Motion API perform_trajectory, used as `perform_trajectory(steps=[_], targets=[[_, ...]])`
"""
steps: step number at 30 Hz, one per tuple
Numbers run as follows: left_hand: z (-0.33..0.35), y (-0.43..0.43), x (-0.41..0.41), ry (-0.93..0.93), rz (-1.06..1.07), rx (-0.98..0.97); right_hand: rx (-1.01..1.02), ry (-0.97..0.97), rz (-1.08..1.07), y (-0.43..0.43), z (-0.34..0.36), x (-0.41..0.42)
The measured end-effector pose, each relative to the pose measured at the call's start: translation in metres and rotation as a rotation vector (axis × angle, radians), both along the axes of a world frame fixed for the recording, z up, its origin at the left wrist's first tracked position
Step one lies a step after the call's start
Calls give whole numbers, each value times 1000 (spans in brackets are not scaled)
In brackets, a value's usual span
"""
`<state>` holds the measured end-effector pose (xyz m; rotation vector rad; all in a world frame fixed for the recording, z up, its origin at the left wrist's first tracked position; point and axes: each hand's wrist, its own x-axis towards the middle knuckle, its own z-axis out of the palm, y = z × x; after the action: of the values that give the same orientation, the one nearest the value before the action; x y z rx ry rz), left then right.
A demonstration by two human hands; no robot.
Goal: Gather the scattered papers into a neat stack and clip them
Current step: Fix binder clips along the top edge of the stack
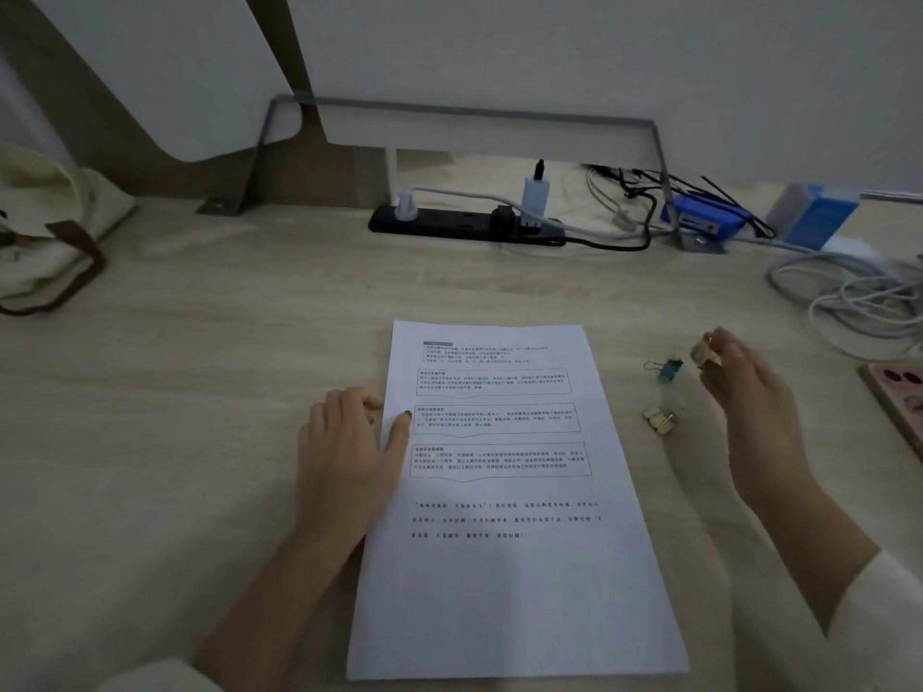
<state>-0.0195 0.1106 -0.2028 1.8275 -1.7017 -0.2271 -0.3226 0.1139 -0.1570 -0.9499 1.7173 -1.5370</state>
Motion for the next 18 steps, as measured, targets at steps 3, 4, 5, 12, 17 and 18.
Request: perform_trajectory(steps=[3,4,5,12,17,18], targets=[[3,0,0,-3,-1,14,-78,-442,108,0,16,3],[4,0,0,-7,-3,30,-80,-521,146,1,21,8],[6,-1,0,-5,-5,49,-73,-568,184,2,25,14],[62,8,-10,208,-256,68,-21,-408,444,10,48,75],[101,11,-33,736,-582,514,-32,-153,589,20,65,115],[103,10,-34,790,-597,500,-25,-125,603,22,66,120]])
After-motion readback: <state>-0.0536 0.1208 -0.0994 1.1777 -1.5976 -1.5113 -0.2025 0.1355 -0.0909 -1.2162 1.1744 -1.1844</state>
